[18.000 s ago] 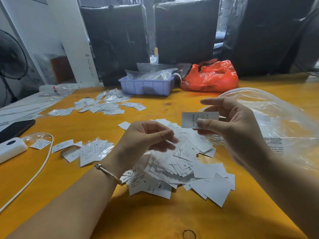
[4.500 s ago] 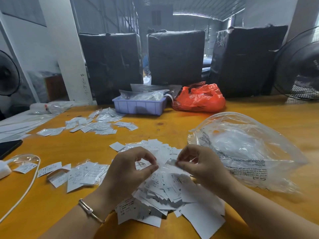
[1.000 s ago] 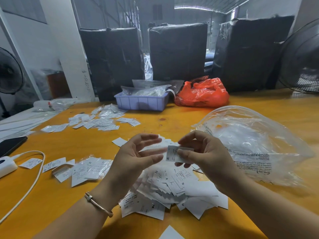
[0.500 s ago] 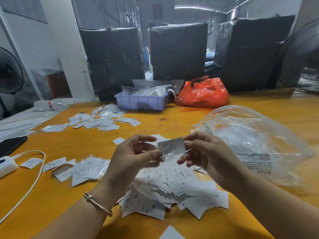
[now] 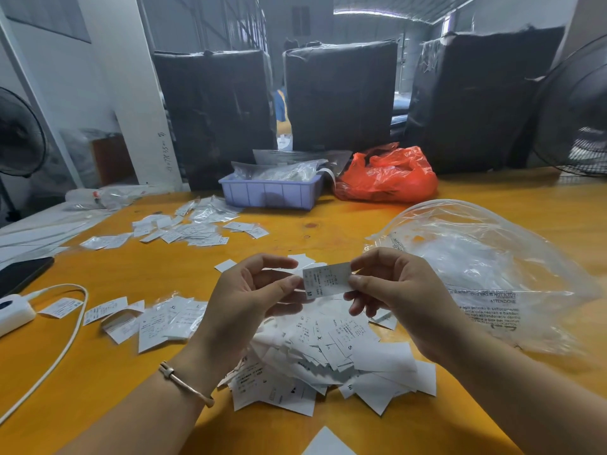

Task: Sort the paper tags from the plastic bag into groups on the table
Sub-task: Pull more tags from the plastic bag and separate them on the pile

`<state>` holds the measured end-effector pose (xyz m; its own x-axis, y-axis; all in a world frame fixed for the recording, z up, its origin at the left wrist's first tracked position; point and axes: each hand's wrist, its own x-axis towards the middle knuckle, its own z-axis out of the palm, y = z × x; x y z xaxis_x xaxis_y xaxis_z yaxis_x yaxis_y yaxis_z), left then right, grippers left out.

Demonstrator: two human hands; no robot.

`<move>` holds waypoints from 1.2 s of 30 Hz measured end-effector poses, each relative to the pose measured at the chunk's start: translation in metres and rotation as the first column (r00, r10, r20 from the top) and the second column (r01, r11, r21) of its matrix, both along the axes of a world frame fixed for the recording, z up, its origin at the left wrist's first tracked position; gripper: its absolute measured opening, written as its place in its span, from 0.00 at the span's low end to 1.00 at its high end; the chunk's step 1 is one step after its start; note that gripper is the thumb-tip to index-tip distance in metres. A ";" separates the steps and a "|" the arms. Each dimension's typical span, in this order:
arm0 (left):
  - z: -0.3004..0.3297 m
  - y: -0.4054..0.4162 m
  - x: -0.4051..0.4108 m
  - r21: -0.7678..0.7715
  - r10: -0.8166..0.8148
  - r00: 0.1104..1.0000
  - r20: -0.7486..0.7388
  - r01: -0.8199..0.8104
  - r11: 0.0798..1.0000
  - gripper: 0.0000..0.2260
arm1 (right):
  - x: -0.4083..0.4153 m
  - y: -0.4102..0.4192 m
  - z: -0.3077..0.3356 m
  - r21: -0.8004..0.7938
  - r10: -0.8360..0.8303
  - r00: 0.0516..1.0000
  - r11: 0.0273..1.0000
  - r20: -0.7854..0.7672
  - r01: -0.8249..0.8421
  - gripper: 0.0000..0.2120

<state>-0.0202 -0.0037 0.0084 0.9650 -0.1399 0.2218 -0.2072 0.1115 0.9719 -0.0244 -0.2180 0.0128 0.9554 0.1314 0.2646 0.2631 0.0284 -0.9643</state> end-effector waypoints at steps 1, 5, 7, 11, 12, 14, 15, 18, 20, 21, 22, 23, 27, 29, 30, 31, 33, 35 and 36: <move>0.000 0.000 0.001 0.004 0.004 1.000 -0.002 -0.004 1.000 0.15 | 0.000 0.000 0.000 -0.011 0.000 1.000 1.000 0.007 0.000 0.05; -0.003 -0.001 0.001 0.017 0.017 1.000 -0.002 -0.017 1.000 0.14 | -0.001 0.001 0.000 -0.089 0.005 0.999 0.996 0.042 -0.002 0.06; -0.003 -0.002 0.000 0.036 0.010 1.000 -0.003 -0.010 0.999 0.14 | -0.002 0.003 -0.001 -0.142 0.011 0.998 0.990 0.061 -0.002 0.06; -0.003 -0.004 -0.001 0.068 -0.018 1.000 0.009 0.018 0.998 0.15 | -0.005 0.009 -0.004 -0.244 -0.009 0.992 0.969 0.129 0.040 0.07; -0.003 -0.005 -0.001 0.072 -0.024 1.000 0.012 0.023 0.997 0.14 | -0.006 0.011 -0.004 -0.271 -0.023 0.987 0.960 0.162 0.067 0.08; -0.003 -0.006 -0.002 0.077 -0.029 0.999 0.015 0.028 0.997 0.14 | -0.008 0.014 -0.005 -0.282 -0.062 0.973 0.951 0.221 0.125 0.09; -0.003 -0.006 -0.002 0.073 -0.032 0.999 0.013 0.031 0.997 0.15 | -0.009 0.015 -0.006 -0.257 -0.088 0.968 0.955 0.237 0.149 0.08; -0.002 -0.007 -0.003 0.068 -0.054 0.998 -0.014 0.055 0.996 0.16 | -0.010 0.014 -0.006 -0.163 -0.139 0.961 0.970 0.239 0.180 0.06; -0.001 -0.008 -0.004 0.089 -0.067 0.997 -0.032 0.069 0.994 0.18 | -0.010 0.014 -0.006 -0.179 -0.136 0.963 0.967 0.233 0.180 0.04; -0.001 -0.009 -0.005 0.101 -0.069 0.997 -0.037 0.072 0.992 0.18 | -0.010 0.014 -0.006 -0.208 -0.126 0.965 0.962 0.228 0.175 0.05; -0.001 -0.009 -0.005 0.112 -0.069 0.997 -0.039 0.073 0.991 0.18 | -0.009 0.014 -0.006 -0.242 -0.110 0.969 0.956 0.222 0.164 0.05; -0.001 -0.010 -0.005 0.121 -0.068 0.997 -0.040 0.073 0.990 0.19 | -0.009 0.014 -0.006 -0.273 -0.091 0.972 0.951 0.215 0.149 0.05; -0.001 -0.009 -0.006 0.151 -0.055 0.998 -0.031 0.059 0.987 0.21 | -0.009 0.014 -0.003 -0.248 -0.008 0.991 0.968 0.132 0.041 0.05; -0.001 -0.009 -0.006 0.144 -0.055 0.998 -0.032 0.059 0.988 0.20 | -0.009 0.012 -0.002 -0.212 0.056 0.995 0.977 0.085 -0.037 0.05; 0.000 -0.009 -0.006 0.152 -0.055 0.998 -0.032 0.060 0.987 0.20 | -0.009 0.011 -0.002 -0.218 0.086 0.994 0.973 0.067 -0.069 0.05; 0.000 -0.009 -0.006 0.164 -0.057 0.998 -0.032 0.061 0.985 0.20 | -0.010 0.011 -0.002 -0.234 0.111 0.992 0.967 0.052 -0.096 0.05; 0.000 -0.010 -0.006 0.165 -0.062 0.997 -0.035 0.067 0.984 0.20 | -0.010 0.010 -0.002 -0.260 0.141 0.990 0.957 0.032 -0.128 0.06; 0.001 -0.010 -0.006 0.154 -0.058 0.998 -0.024 0.061 0.986 0.19 | -0.010 0.009 -0.001 -0.249 0.133 0.991 0.961 0.034 -0.121 0.08; 0.001 -0.010 -0.006 0.147 -0.054 0.998 -0.018 0.056 0.988 0.18 | -0.010 0.009 -0.002 -0.242 0.114 0.992 0.965 0.045 -0.100 0.09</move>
<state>-0.0263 -0.0135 0.0095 0.9577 -0.2233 0.1816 -0.1913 -0.0221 0.9813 -0.0340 -0.2087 0.0111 0.9162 0.2984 0.2675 0.3268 -0.1699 -0.9297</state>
